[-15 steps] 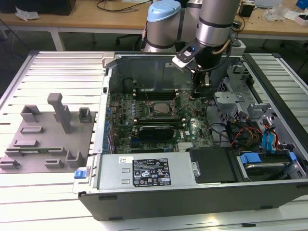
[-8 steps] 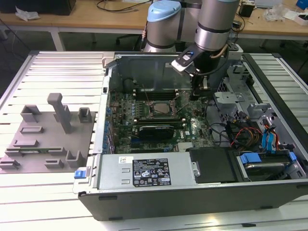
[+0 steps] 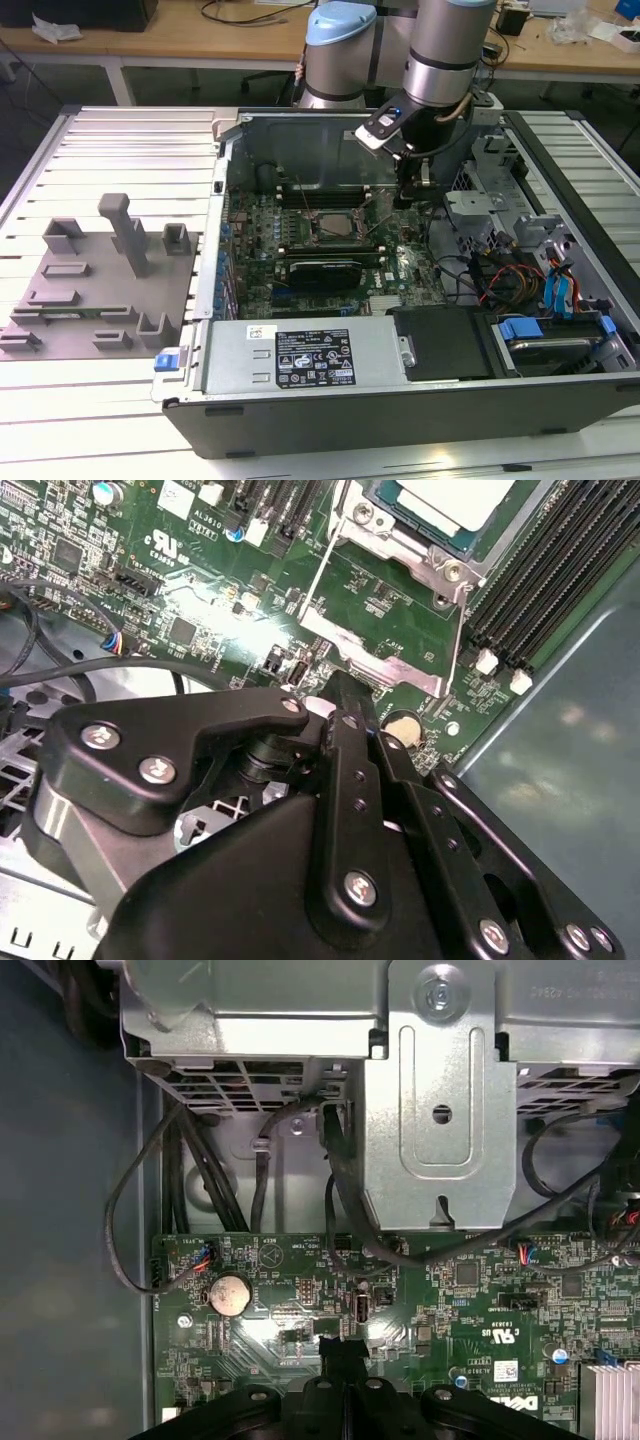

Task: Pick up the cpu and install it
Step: 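Close the cpu cover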

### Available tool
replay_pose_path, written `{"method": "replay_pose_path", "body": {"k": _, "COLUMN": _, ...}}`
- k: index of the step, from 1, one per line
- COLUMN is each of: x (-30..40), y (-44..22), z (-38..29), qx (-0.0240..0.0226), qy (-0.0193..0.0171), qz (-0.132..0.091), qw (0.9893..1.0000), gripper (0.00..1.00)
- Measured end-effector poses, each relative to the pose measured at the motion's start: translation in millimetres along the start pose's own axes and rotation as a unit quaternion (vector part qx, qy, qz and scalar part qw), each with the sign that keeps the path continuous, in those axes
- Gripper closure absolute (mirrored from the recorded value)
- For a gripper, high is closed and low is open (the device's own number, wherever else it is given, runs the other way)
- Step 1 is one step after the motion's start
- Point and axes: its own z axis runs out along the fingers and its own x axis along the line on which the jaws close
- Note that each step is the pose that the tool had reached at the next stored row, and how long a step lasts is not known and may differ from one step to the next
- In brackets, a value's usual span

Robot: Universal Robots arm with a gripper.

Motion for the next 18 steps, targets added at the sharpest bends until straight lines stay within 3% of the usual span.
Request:
{"method": "replay_pose_path", "body": {"k": 3, "x": 0.1, "y": -3.0, "z": 0.1, "qx": 0.0, "qy": 0.0001, "qz": 0.0, "qw": 1.0, "gripper": 0.89}}
{"method": "replay_pose_path", "body": {"k": 7, "x": -0.2, "y": -21.3, "z": 0.3, "qx": -0.001, "qy": 0.0001, "qz": 0.0, "qw": 1.0, "gripper": 0.89}}
{"method": "replay_pose_path", "body": {"k": 14, "x": -0.4, "y": -44.4, "z": 0.4, "qx": -0.0044, "qy": 0.0001, "qz": 0.0, "qw": 1.0, "gripper": 0.89}}
{"method": "replay_pose_path", "body": {"k": 18, "x": -0.5, "y": -54.0, "z": 0.7, "qx": -0.005, "qy": 0.0001, "qz": 0.0, "qw": 1.0, "gripper": 0.89}}
